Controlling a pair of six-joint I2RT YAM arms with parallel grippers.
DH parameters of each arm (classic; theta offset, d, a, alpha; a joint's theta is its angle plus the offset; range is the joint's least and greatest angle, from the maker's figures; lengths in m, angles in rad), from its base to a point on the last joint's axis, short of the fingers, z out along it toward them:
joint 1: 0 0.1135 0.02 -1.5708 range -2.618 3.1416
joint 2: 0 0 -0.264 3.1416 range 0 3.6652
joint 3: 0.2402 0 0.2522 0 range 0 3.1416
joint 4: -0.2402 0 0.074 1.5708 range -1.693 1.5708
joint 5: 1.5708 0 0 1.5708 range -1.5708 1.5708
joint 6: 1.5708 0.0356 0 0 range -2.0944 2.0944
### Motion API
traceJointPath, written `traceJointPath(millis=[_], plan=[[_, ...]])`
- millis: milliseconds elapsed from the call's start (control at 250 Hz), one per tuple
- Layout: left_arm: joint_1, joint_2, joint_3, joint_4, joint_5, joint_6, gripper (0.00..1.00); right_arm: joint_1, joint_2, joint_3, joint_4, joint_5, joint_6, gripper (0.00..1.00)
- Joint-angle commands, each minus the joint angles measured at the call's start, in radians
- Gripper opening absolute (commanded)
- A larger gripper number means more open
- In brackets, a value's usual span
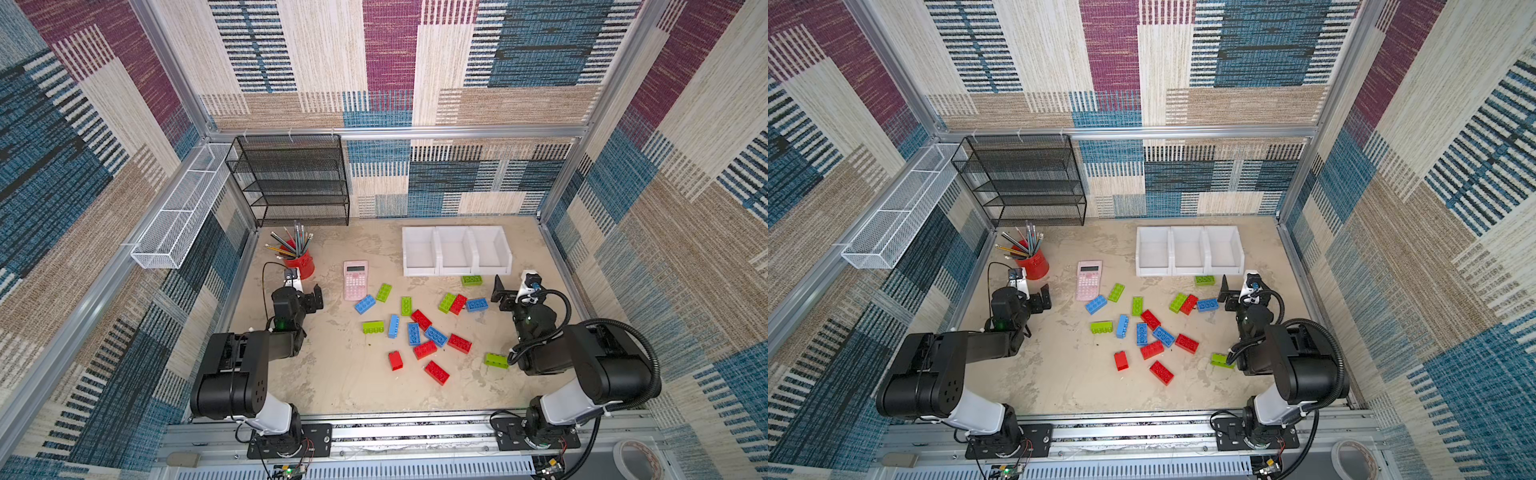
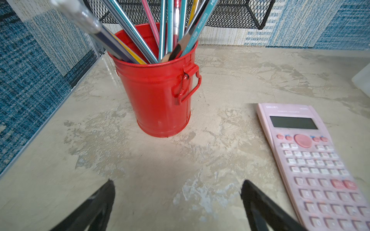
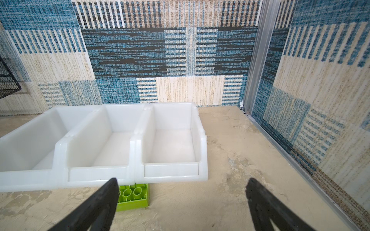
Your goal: Sort the legos into containers by color
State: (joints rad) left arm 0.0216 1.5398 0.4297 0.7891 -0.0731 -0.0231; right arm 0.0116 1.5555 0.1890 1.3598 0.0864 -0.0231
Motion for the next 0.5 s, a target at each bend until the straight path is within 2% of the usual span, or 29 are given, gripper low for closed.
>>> traceJointPath(millis=[0, 292, 360, 428, 496], plan=[[0.001, 0.000, -0.001, 0.025, 0.001, 0.012, 0.99, 0.000, -0.005, 0.000, 0.007, -0.008, 0.012, 1.00], [0.002, -0.001, 0.001, 0.021, 0.006, 0.012, 0.99, 0.001, -0.005, 0.000, 0.007, -0.007, 0.010, 1.00], [0.001, -0.003, 0.001, 0.021, 0.006, 0.012, 0.99, 0.000, -0.013, -0.027, 0.053, -0.024, 0.003, 1.00], [0.001, -0.012, -0.001, 0.023, -0.013, 0.009, 0.99, 0.005, -0.068, -0.068, 0.086, -0.061, -0.018, 1.00], [0.000, -0.079, 0.041, -0.113, -0.053, -0.007, 0.99, 0.009, -0.167, -0.052, -0.037, -0.008, 0.001, 1.00]])
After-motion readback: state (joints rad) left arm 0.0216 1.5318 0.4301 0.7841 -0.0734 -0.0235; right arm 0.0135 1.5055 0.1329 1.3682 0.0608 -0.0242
